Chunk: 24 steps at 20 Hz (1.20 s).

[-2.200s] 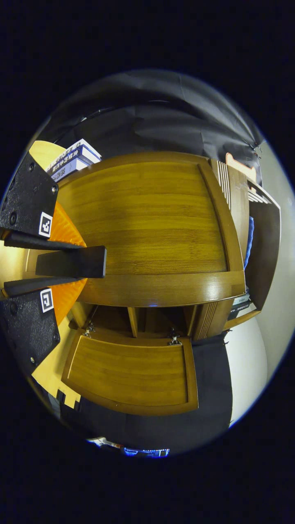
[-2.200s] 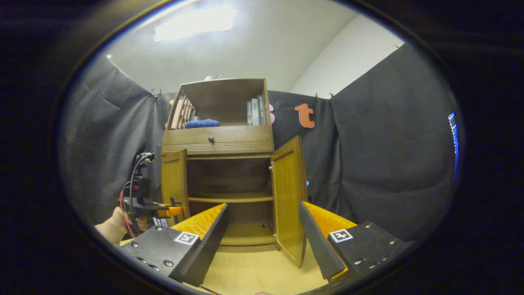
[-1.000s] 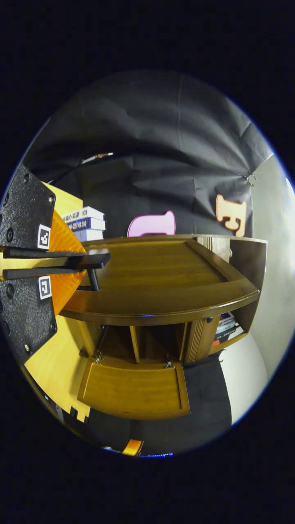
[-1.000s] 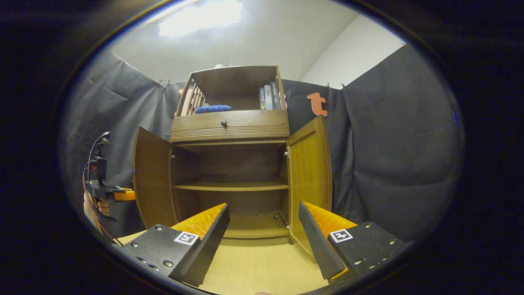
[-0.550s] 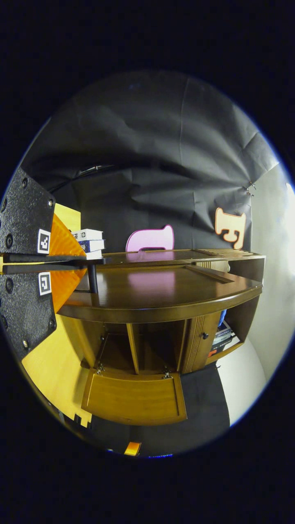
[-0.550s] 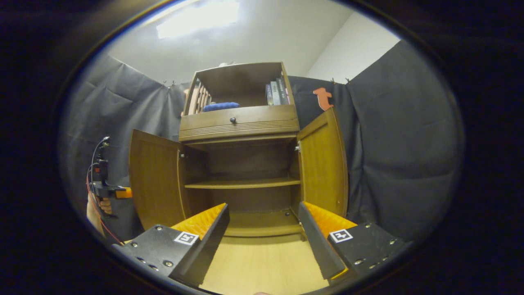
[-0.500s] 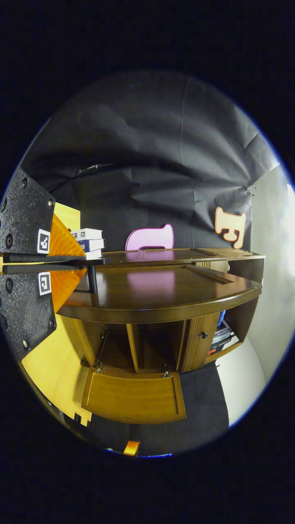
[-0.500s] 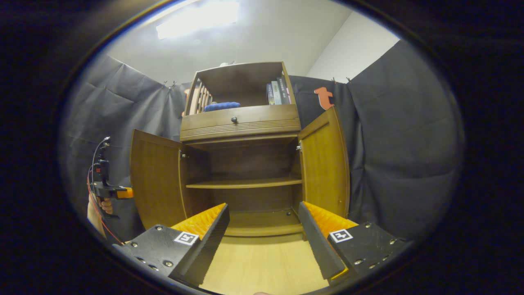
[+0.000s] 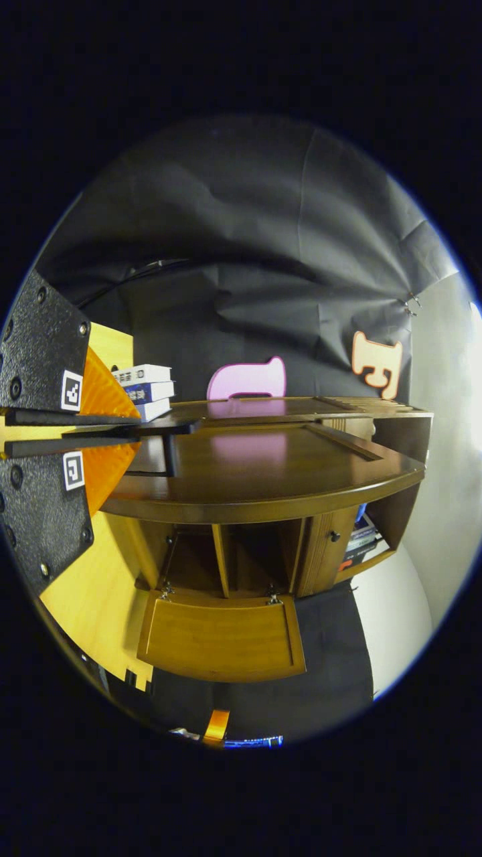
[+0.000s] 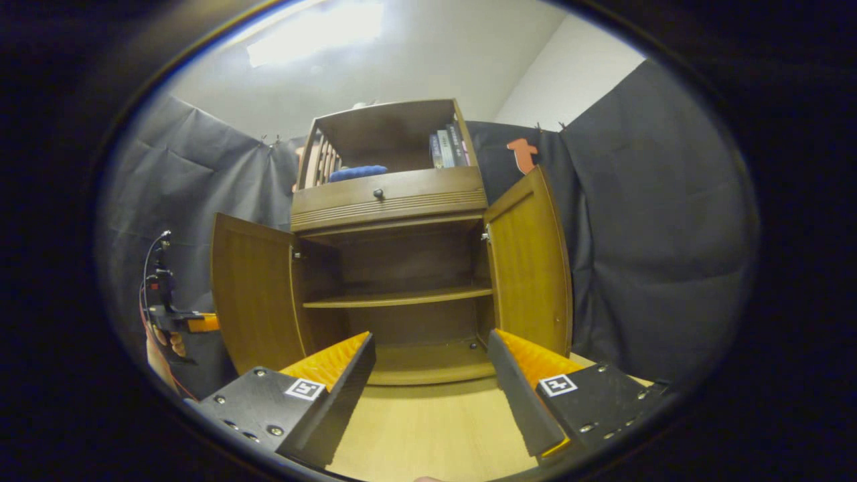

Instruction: Open the right door of the double-door shoe cabinet with the right hand, and open the left door with the left hand.

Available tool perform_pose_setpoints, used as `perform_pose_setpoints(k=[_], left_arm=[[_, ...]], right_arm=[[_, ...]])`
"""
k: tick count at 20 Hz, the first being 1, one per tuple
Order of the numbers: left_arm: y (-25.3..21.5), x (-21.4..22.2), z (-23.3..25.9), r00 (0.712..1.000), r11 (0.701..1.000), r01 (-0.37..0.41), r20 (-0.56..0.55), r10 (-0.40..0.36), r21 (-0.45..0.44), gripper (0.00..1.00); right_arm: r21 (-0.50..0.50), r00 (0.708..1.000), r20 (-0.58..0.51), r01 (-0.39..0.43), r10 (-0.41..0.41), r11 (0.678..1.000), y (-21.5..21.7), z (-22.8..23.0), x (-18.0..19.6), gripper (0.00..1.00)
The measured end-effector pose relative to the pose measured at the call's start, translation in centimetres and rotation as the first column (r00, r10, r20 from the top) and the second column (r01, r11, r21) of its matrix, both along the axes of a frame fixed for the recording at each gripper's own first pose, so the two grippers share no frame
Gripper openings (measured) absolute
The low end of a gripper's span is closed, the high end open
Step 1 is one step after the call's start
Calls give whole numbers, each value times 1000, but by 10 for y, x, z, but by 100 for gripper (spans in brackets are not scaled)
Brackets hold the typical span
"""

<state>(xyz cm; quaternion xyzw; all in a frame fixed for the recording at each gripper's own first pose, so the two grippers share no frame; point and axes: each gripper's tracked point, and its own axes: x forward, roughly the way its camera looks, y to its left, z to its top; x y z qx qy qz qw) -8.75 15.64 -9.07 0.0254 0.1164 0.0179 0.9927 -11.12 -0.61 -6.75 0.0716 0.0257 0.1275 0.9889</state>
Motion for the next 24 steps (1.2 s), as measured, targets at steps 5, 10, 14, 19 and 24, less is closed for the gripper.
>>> perform_pose_setpoints(k=[5, 10, 14, 19, 24], left_arm=[[5, -7, 0, 998, 997, -66, -16, 65, -28, 16], [23, -23, 22, 985, 986, -168, 30, 168, 0, 26], [38, -29, 54, 964, 969, -246, 97, 246, -7, 43], [-3, -33, 103, 956, 981, -180, 225, 191, -67, 65], [-56, -26, 118, 965, 987, -156, 208, 159, -28, 89]], right_arm=[[-40, 998, -27, 49, -50, 998, -11, -17, 8, 100], [-15, 998, -14, 65, -65, 998, -20, -12, 12, 100], [4, 995, -11, 102, -102, 995, -38, -4, 11, 100], [-17, 992, -5, 125, -125, 992, -51, 9, 21, 100], [-43, 992, 33, 127, -126, 991, -57, 26, 22, 100]])
